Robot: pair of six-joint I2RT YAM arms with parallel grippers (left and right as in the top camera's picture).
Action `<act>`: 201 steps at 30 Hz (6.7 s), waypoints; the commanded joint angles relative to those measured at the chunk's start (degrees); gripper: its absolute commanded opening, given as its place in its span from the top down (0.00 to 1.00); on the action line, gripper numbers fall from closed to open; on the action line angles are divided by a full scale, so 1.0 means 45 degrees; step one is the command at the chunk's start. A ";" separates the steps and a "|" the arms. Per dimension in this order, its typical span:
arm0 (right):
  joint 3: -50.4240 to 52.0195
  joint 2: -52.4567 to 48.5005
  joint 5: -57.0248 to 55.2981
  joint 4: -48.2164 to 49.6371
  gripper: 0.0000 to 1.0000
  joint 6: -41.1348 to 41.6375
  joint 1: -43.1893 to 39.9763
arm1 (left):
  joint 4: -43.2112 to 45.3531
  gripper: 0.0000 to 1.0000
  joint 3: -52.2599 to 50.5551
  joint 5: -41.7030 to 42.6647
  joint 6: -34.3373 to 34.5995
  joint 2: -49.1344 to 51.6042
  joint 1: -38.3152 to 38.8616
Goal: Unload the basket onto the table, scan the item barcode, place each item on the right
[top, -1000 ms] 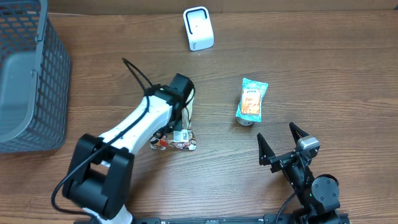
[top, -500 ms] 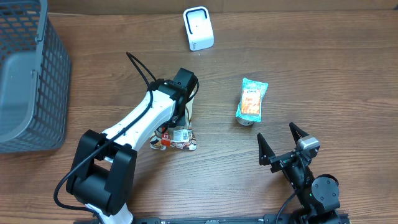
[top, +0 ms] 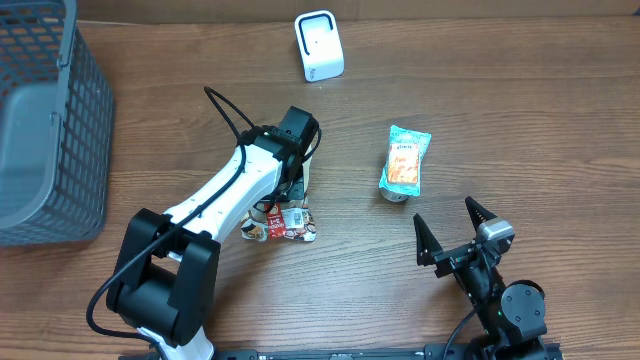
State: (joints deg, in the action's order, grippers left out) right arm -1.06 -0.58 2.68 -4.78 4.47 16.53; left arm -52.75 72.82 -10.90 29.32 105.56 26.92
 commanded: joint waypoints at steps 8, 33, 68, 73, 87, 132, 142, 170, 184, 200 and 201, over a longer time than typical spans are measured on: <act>0.0131 0.0092 -0.0053 0.0029 0.00 0.0049 -0.0058 | -0.0175 0.85 0.0262 0.0092 0.0209 0.0126 -0.0427; 0.0131 0.0092 -0.0053 0.0029 0.00 0.0049 -0.0058 | -0.0117 0.74 0.0000 0.3313 0.0573 0.0126 -0.2390; 0.0131 0.0092 -0.0053 0.0029 0.00 0.0049 -0.0058 | -0.3172 0.96 0.1651 -0.1690 -0.0262 -0.0097 -0.1695; 0.0131 0.0092 -0.0053 0.0029 0.00 0.0049 -0.0058 | -0.3036 0.96 0.1651 -0.2375 0.0112 0.0374 -0.0840; 0.0131 0.0092 -0.0053 0.0029 0.00 0.0049 -0.0058 | -0.2467 0.96 0.1817 -0.1899 0.0913 0.2113 -0.0228; 0.0131 0.0092 -0.0053 0.0029 0.00 0.0049 -0.0058 | -0.2254 0.96 0.3628 0.1535 0.0772 0.2351 0.0223; 0.0131 0.0092 -0.0053 0.0029 0.00 0.0049 -0.0058 | -0.1982 0.95 0.3628 0.1661 0.0767 0.2351 0.0272; 0.0131 0.0092 -0.0053 0.0029 0.00 0.0049 -0.0058 | -0.1287 0.79 0.1899 0.2123 0.1545 0.2351 0.0029; 0.0131 0.0092 -0.0053 0.0029 0.00 0.0049 -0.0058 | -0.3497 0.96 0.3638 0.0389 0.0767 0.1729 -0.0481; 0.0131 0.0092 -0.0053 0.0029 0.00 0.0049 -0.0058 | -0.7155 0.96 0.4255 -0.4318 0.0826 0.3565 -0.0160; 0.0131 0.0092 -0.0053 0.0029 0.00 0.0049 -0.0058 | -0.7329 0.96 0.4299 -0.4483 0.0826 0.3886 -0.0160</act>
State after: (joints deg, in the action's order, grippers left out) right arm -1.06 -0.58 2.72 -4.80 4.47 16.51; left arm -83.55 90.78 -24.27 33.91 117.32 25.96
